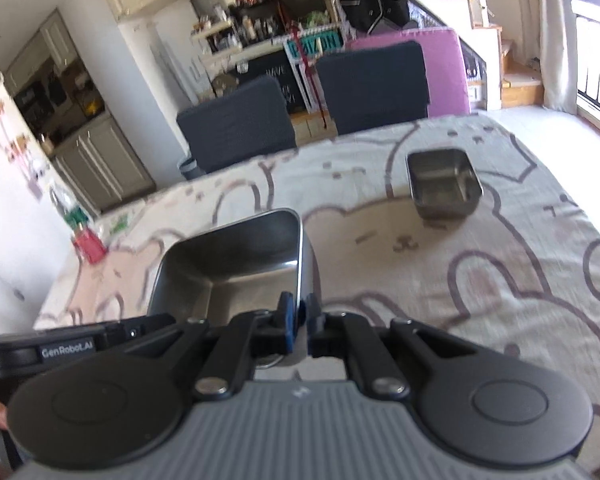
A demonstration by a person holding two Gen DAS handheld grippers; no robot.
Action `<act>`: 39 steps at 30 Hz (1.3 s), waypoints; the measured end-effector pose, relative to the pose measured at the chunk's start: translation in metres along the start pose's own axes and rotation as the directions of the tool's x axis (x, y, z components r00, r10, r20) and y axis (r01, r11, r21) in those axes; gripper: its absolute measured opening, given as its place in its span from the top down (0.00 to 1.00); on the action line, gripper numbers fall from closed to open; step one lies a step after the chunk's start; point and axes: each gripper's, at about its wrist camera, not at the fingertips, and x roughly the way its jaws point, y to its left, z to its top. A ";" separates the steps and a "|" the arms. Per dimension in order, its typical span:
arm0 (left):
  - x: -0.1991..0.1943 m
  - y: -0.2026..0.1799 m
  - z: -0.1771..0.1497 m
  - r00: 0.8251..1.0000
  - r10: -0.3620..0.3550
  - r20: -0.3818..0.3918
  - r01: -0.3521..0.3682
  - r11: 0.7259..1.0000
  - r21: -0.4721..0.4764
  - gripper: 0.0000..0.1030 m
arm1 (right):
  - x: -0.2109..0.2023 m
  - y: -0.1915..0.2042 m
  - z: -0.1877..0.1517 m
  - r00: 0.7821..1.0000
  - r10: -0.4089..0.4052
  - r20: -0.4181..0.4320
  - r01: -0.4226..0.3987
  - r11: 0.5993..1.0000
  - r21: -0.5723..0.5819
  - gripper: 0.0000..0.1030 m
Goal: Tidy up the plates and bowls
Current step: 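Lift the steel tray with both tools, then carry the steel tray beside the dish stack, lower it, open both tools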
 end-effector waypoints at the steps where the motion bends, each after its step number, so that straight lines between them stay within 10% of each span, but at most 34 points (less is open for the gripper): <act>1: 0.003 0.002 -0.003 1.000 0.003 -0.011 -0.003 1.000 0.001 0.93 | 0.002 0.000 -0.004 1.000 -0.007 -0.016 0.007 1.000 -0.013 0.93; 39: 0.108 -0.037 -0.037 0.961 0.090 -0.263 -0.068 0.993 0.091 0.93 | 0.042 -0.045 -0.025 0.962 -0.195 -0.191 0.184 0.980 -0.073 0.91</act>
